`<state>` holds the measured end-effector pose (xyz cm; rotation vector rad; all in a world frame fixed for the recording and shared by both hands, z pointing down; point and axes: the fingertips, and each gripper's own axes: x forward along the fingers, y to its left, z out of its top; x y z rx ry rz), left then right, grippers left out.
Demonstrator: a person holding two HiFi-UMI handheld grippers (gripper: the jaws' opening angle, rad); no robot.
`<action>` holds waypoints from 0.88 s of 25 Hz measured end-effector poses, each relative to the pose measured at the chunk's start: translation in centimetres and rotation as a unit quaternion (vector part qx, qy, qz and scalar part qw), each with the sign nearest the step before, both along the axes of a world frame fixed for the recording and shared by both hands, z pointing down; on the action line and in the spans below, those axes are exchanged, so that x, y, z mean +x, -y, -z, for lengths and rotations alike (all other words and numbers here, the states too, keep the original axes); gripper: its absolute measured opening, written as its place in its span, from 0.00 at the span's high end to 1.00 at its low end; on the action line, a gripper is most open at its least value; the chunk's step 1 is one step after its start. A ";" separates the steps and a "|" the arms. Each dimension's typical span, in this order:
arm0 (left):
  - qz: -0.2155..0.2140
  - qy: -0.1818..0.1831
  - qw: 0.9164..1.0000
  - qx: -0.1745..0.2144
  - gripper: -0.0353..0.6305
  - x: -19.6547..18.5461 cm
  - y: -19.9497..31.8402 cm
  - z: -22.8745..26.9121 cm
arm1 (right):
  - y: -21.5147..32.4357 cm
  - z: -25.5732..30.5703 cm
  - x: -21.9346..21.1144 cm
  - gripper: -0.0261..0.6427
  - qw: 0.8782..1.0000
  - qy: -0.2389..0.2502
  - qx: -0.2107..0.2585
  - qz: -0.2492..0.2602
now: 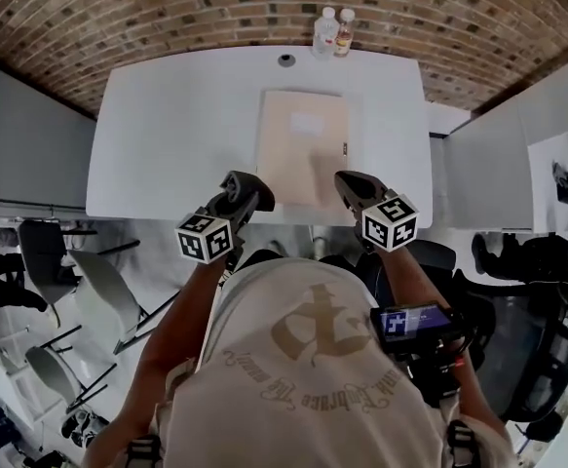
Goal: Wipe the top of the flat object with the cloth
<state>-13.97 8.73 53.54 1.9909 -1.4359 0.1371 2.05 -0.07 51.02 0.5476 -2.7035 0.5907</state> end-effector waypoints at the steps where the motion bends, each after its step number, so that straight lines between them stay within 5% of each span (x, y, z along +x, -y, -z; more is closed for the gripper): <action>1: -0.001 -0.001 1.000 0.000 0.79 -0.1 -0.1 -0.1 | -0.4 -0.2 0.3 0.93 1.000 0.002 -0.003 -0.005; 22: -0.059 -0.003 0.998 0.004 0.79 1.6 1.4 0.7 | -1.7 -0.8 2.9 0.93 0.997 0.019 -0.021 -0.077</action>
